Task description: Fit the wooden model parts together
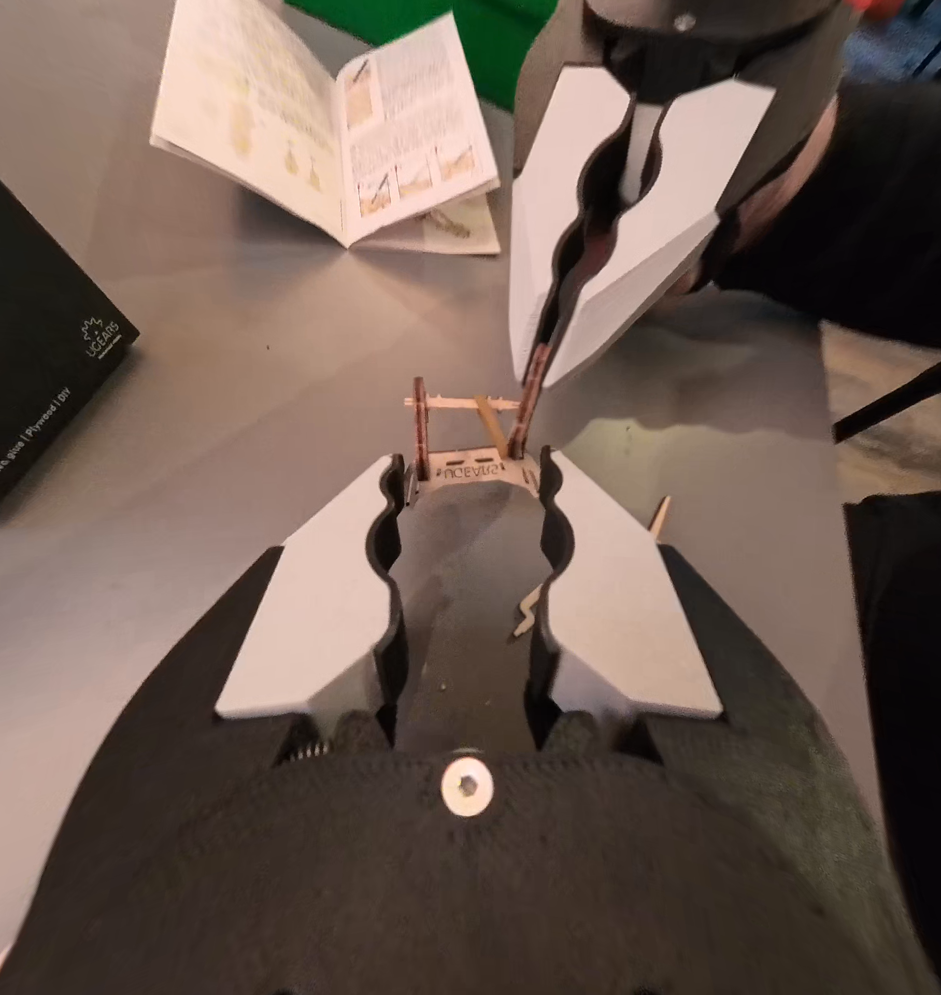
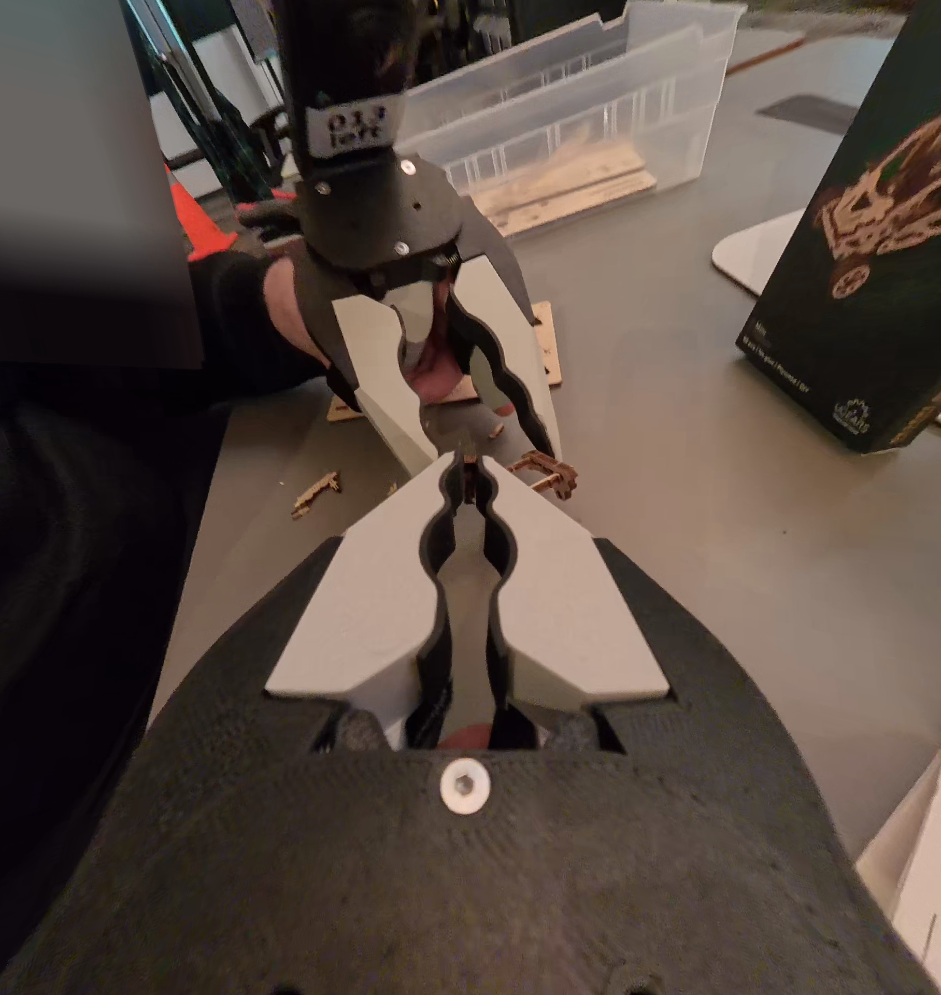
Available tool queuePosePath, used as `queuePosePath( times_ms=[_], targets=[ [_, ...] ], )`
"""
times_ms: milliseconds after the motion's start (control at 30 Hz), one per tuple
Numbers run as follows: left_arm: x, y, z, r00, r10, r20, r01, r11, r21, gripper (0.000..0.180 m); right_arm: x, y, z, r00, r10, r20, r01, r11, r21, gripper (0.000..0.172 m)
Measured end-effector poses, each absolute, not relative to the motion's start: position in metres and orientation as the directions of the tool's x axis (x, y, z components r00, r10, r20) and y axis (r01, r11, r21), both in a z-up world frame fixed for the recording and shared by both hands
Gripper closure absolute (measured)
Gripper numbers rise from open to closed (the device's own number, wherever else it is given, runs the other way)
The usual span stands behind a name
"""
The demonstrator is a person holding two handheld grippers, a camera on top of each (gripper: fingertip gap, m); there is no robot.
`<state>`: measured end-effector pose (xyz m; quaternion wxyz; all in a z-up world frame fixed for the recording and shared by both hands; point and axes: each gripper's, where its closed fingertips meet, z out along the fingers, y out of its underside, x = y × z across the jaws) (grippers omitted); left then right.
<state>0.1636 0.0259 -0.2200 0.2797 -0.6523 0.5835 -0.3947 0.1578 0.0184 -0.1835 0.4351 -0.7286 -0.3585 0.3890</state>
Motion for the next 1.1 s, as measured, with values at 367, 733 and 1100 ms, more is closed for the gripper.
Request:
queuePosePath(
  times_ms=[367, 733, 1100],
  targets=[
    [0.165, 0.025, -0.179, -0.116, -0.932, 0.343, -0.323, -0.291, -0.901, 0.136, 0.162, 0.017, -0.144, 0.388, 0.886, -0.255, 0.128, -0.326, -0.937, 0.171],
    [0.164, 0.025, -0.160, -0.190, -0.869, 0.457, -0.202, -0.421, -0.884, 0.138, 0.168, 0.011, -0.129, 0.397, 0.874, -0.280, 0.038, -0.320, -0.947, 0.172],
    [0.164, 0.021, -0.154, -0.231, -0.846, 0.480, -0.182, -0.447, -0.876, 0.139, 0.162, 0.010, -0.125, 0.405, 0.888, -0.217, 0.042, -0.255, -0.966, 0.171]
  ],
)
